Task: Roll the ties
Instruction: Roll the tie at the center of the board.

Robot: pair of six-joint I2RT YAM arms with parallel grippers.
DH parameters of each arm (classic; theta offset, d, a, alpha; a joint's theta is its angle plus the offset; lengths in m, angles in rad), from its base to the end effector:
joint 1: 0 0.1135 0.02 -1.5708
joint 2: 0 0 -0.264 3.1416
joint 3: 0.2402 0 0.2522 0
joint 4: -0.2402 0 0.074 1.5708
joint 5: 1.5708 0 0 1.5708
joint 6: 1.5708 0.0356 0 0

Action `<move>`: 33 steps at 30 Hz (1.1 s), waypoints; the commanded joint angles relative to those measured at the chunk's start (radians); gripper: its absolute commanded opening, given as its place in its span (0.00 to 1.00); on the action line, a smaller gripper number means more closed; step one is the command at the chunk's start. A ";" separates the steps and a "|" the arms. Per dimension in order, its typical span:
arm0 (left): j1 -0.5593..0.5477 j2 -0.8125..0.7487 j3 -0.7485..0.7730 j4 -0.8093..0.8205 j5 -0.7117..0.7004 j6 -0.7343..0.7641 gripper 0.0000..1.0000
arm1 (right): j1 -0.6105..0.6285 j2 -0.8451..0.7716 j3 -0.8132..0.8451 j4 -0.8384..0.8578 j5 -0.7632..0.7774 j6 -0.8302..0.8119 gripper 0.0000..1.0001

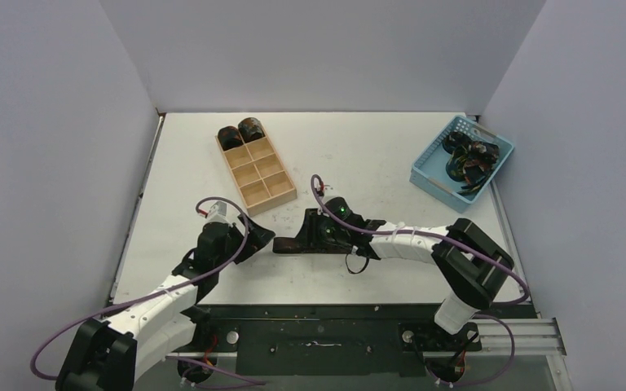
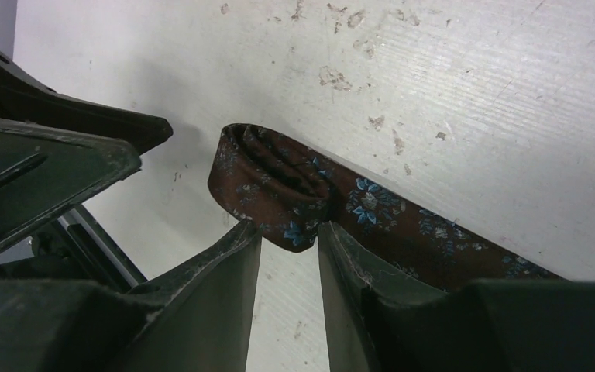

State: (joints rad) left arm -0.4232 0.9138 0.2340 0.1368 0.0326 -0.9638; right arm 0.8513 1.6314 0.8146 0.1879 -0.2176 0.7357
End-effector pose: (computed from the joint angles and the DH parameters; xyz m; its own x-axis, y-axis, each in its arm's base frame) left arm 0.1644 -0.0753 0.1586 -0.6268 -0.6180 -0.4745 -0.1383 0.6876 -0.7128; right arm 0.2152 0.2573 0.1755 -0.8575 0.0157 -0.5143 -0.3696 0.6766 0.6369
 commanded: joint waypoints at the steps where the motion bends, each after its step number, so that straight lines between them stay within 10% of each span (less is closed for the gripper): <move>1: 0.008 0.010 -0.005 0.137 0.045 -0.016 0.79 | -0.001 0.025 0.040 0.069 0.037 0.008 0.34; 33: 0.009 0.268 0.010 0.348 0.258 -0.035 0.68 | -0.038 0.103 -0.070 0.098 0.063 -0.021 0.25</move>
State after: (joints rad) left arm -0.4217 1.1503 0.2287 0.3824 0.2333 -0.9874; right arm 0.8272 1.7157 0.7654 0.2470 -0.1719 0.7383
